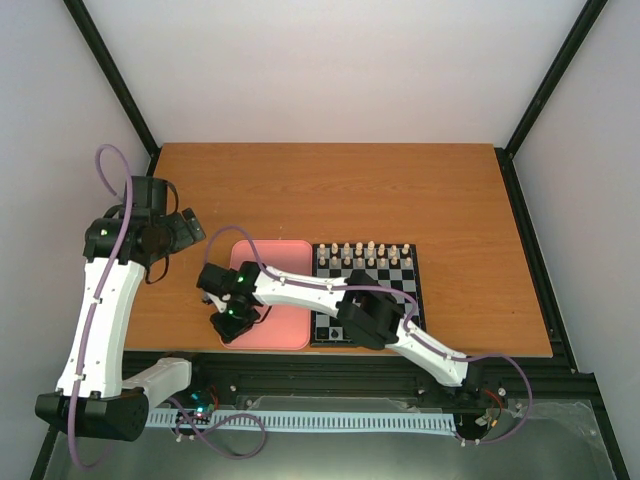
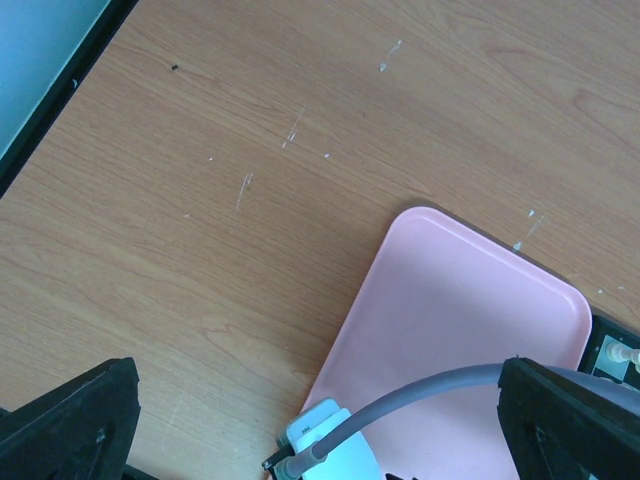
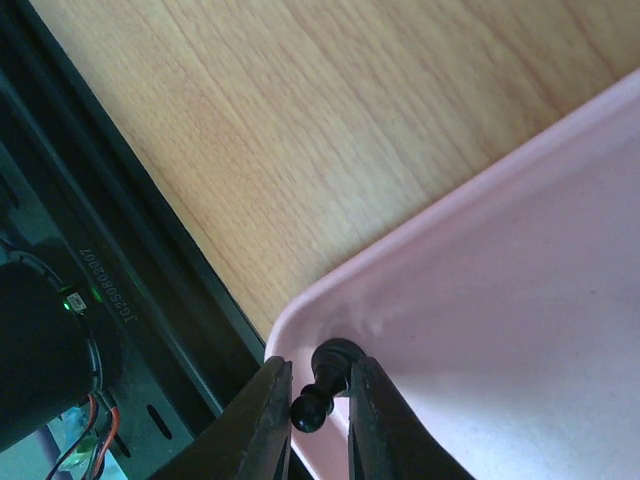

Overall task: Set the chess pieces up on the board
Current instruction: Pick up the chess piece from the storage box, then place the chess piece on the chessboard.

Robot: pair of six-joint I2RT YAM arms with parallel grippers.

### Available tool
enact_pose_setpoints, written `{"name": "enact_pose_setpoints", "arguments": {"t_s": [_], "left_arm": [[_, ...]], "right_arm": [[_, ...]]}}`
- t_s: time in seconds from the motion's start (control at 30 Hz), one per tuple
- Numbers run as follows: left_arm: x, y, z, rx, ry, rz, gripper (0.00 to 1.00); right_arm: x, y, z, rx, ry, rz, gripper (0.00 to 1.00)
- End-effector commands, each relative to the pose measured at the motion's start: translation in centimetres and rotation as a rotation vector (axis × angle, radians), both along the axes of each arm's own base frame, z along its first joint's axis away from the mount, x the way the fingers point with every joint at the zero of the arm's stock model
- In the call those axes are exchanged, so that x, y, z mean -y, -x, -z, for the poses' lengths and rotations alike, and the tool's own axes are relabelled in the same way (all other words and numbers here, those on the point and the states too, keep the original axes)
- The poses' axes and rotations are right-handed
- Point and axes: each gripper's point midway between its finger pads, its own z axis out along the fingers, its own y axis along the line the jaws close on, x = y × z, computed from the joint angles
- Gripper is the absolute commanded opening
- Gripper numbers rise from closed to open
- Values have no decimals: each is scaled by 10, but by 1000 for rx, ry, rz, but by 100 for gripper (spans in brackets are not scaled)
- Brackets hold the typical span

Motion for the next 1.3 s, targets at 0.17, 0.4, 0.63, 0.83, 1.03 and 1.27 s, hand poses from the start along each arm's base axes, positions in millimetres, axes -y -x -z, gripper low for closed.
{"name": "enact_pose_setpoints", "arguments": {"t_s": [0.17,0.4,0.63,0.83,1.03,1.27], "left_arm": [[0,3,-1,11,-1,14,100],[0,4,0,8,-1,14,100],[0,6,-2,13,-4,17,100],[0,4,-2,12,-5,19,100],[1,4,1,8,0,26,100],[3,3,10,-12,4,30,100]], "right_arm": [[2,6,-2,20,20,-14,7],[5,-1,-8,61,32,2,3],[20,-23,-43,171,27,69,3],[66,-46,-57,213,73,178,3],[134,-65,-64,233,101,312,3],[189,-71,-51,203,149,389,3]]}}
